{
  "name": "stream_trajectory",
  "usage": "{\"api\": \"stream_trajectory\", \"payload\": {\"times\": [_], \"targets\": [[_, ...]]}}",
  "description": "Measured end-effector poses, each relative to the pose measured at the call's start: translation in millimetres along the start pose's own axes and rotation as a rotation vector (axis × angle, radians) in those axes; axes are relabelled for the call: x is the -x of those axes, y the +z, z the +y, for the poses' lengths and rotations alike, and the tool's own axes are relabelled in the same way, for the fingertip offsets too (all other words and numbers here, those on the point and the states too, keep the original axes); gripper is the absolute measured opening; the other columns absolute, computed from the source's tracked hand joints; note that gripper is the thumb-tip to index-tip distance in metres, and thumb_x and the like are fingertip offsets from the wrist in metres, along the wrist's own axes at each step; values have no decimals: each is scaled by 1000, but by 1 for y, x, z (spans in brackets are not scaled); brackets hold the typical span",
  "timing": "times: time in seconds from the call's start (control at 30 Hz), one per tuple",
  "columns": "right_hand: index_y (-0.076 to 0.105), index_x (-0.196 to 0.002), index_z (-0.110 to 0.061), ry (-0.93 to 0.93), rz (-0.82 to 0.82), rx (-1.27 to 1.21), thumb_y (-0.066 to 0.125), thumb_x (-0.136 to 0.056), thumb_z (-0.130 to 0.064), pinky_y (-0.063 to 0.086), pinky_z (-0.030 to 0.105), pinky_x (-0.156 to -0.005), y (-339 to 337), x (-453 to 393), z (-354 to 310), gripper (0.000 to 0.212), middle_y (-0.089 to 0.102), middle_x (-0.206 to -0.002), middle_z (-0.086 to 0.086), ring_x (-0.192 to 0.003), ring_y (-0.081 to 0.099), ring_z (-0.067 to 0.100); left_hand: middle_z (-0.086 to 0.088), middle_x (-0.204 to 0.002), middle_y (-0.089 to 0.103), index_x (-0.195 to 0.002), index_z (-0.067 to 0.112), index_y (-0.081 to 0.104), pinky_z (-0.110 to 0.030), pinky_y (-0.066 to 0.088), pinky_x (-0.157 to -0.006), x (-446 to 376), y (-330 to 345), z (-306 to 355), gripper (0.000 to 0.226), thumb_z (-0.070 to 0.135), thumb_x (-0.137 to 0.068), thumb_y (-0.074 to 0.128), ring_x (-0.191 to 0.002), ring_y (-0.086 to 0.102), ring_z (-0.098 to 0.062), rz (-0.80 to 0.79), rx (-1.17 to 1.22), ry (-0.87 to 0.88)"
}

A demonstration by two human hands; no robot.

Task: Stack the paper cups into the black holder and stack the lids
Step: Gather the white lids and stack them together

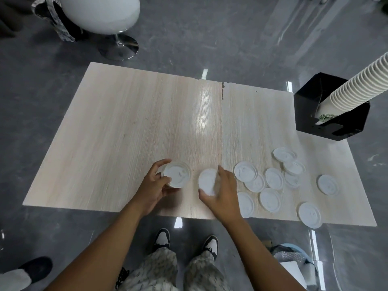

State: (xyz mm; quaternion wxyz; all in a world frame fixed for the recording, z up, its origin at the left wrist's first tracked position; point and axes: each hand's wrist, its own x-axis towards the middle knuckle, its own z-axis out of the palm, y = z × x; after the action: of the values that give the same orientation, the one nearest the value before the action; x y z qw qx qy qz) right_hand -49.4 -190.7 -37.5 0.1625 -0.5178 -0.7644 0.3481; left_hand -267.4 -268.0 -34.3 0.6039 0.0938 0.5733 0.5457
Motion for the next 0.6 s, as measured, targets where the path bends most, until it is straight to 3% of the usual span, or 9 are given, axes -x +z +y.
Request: {"api": "stream_trajectory", "payload": {"times": [0.1,0.23,0.37,0.47,0.6], "targets": [[34,-154,-19,-132,22,-98,87,-76,-40,33,25,-113,-20,-20,-26,96,43,-148,-5,-137,39,11,-8,-136,55,-134,37,57,-45,64,-87,-1,20,11,52,-3,-100,56,-120,62,-37,-46,-72,38],[41,-148,-23,-267,-68,30,84,-73,-51,44,38,-109,-35,-31,-47,91,44,-144,-5,-129,43,11,-5,-140,55,-136,41,55,-42,63,-87,-3,49,27,40,13,-107,52,-120,63,-35,-125,-116,92],[45,-144,-24,-257,-21,78,82,-71,-55,49,42,-101,-52,-31,-45,88,47,-138,-4,-123,44,13,-8,-143,56,-139,38,54,-47,61,-91,-4,69,38,35,24,-107,52,-124,62,-39,-216,-74,78],[43,-145,-27,-234,25,72,84,-73,-54,49,37,-104,-61,-27,-41,87,42,-141,-6,-125,41,9,-4,-143,53,-138,44,53,-52,60,-96,-1,81,40,46,36,-95,70,-125,61,-37,-295,-141,98],[43,-147,-26,-217,82,50,82,-75,-54,50,34,-104,-72,-24,-34,86,42,-144,-6,-127,43,8,-2,-139,55,-137,46,53,-51,60,-96,0,103,32,54,21,-94,75,-125,59,-35,-329,-178,78]]}}
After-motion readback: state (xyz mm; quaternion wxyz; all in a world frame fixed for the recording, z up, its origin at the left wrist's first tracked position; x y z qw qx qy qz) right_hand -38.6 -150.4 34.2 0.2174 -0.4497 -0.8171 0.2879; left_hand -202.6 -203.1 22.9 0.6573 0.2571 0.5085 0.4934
